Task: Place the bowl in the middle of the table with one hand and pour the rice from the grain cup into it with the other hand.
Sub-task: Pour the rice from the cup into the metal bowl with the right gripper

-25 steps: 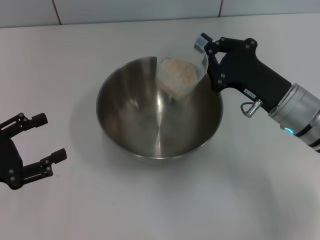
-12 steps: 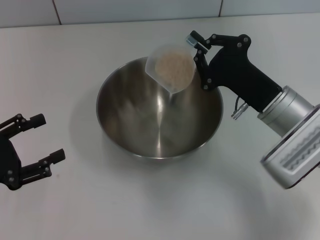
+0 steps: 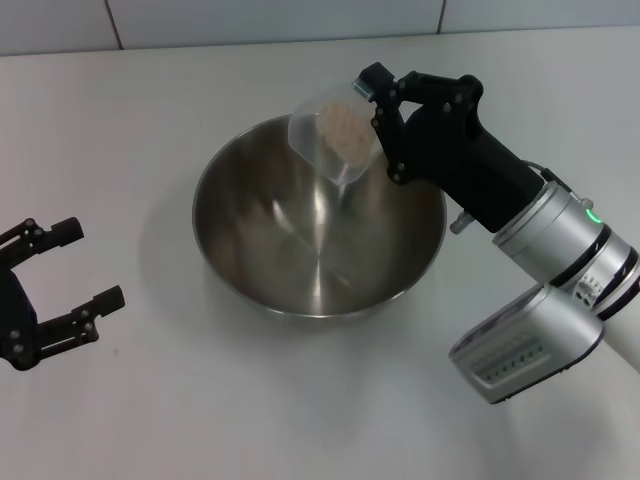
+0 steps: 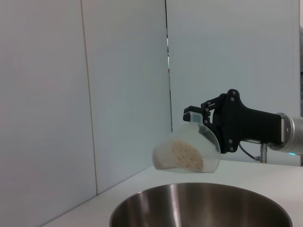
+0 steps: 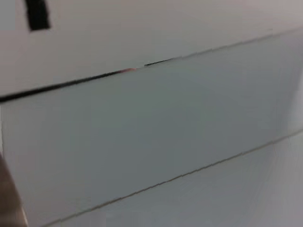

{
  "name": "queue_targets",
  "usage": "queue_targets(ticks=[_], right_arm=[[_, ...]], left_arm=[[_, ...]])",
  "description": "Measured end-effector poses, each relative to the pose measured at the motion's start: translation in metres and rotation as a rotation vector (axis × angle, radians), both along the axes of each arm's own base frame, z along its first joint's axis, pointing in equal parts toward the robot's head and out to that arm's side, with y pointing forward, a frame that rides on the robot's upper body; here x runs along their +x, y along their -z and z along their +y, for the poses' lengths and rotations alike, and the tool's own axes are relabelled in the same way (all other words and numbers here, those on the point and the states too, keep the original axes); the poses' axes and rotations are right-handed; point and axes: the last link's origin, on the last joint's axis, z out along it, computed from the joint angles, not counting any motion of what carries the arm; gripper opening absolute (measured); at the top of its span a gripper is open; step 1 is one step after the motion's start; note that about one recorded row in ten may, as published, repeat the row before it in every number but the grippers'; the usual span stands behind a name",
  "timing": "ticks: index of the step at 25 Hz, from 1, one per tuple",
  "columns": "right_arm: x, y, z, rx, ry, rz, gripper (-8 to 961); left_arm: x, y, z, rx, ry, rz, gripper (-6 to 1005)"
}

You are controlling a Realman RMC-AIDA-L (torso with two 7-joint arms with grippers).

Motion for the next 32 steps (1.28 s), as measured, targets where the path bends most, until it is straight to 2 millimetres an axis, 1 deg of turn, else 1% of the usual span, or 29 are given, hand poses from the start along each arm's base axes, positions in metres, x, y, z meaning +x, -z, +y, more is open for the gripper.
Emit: queue_targets(ticks=[5,6,7,10,20,32], right_arm=[[-0.0031,0.0033,-0.0032,0.135,-0.072,-0.140,10],[-0.0031,0.0033,-0.0032,0.135,-0.072,-0.140,10],[-0.0044,0.0045,-0.0042,0.179,-0.096,-0.184,10],[-0.0056,0.0054,-0.0050,0.225,-0.124,-0.232,10],[-0.0081,0.0084,-0.0083,0.288,-0.212,-0.330,10],[-0.0088,0.0073,-0.0059,0.346,-0.269,-0.402,10]], left_arm=[[-0.0003,0.0012,0.0007,-0.005,-0.009,-0.001,818],[-0.0003,0.0012,0.0007,-0.005,-0.009,-0.001,818],[-0.0004,0.0018,0.0005,-0.006,-0.012,-0.002,818],[-0.0004,0.0034,0.0003,-0.006,-0.017,-0.004,818],[-0.0015,0.0045,-0.0002,-0.007,-0.035,-0.005,818],[-0.0012,0.0047,-0.0002,-0.007,-0.036,-0.011,818]])
